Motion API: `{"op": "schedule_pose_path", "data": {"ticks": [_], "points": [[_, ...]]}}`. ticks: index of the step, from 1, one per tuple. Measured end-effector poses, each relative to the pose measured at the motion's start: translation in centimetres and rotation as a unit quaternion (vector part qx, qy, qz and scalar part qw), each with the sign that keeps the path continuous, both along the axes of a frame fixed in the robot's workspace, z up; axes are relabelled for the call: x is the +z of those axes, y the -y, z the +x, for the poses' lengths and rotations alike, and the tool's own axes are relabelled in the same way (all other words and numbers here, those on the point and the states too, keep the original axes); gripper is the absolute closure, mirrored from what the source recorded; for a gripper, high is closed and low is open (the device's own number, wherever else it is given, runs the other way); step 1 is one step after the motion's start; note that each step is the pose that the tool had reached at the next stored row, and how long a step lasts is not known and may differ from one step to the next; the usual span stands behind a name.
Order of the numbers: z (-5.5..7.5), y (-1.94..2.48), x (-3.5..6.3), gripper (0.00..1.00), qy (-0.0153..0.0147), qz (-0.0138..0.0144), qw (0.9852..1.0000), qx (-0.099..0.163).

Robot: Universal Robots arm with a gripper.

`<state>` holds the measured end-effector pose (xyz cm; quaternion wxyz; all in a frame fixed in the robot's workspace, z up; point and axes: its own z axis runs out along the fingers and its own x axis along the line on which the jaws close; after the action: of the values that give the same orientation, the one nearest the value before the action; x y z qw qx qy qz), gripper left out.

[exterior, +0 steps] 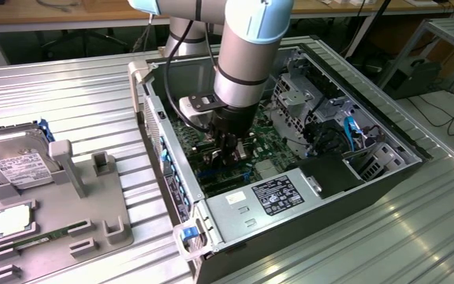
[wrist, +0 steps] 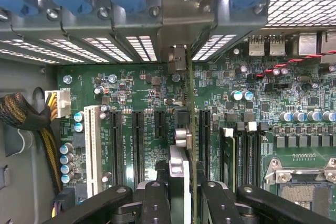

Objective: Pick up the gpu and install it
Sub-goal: 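Insert the gpu into the slot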

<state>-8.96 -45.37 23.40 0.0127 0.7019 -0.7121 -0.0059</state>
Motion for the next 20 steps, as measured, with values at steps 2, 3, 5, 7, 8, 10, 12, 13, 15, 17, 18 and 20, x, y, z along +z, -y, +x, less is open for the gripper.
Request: {"op": "schedule_pose_path", "data": {"ticks": [2, 3, 5, 7, 8, 10, 12, 13, 15, 17, 18, 20], "points": [[-0.01, 0.00, -0.11, 0.72, -0.0002, 0.0000, 1.0000, 0.000], [-0.01, 0.00, -0.12, 0.72, -0.0002, 0.0000, 1.0000, 0.000], [-0.01, 0.00, -0.13, 0.72, -0.0001, 0.0001, 1.0000, 0.000], [-0.01, 0.00, -0.13, 0.72, -0.0001, 0.0001, 1.0000, 0.000], [-0.01, 0.00, -0.13, 0.72, -0.0001, 0.0001, 1.0000, 0.000], [-0.01, 0.00, -0.13, 0.72, -0.0001, 0.0001, 1.0000, 0.000], [-0.01, 0.00, -0.13, 0.72, -0.0001, 0.0001, 1.0000, 0.000], [-0.01, 0.00, -0.13, 0.72, -0.0001, 0.0001, 1.0000, 0.000], [-0.01, 0.00, -0.17, 0.72, -0.0002, 0.0001, 1.0000, 0.000], [-0.01, 0.00, -0.27, 0.72, -0.0001, 0.0000, 1.0000, 0.000], [-0.01, 0.00, -0.33, 0.72, -0.0001, 0.0001, 1.0000, 0.000], [-0.01, 0.00, -0.41, 0.72, -0.0002, 0.0002, 1.0000, 0.000]]}}
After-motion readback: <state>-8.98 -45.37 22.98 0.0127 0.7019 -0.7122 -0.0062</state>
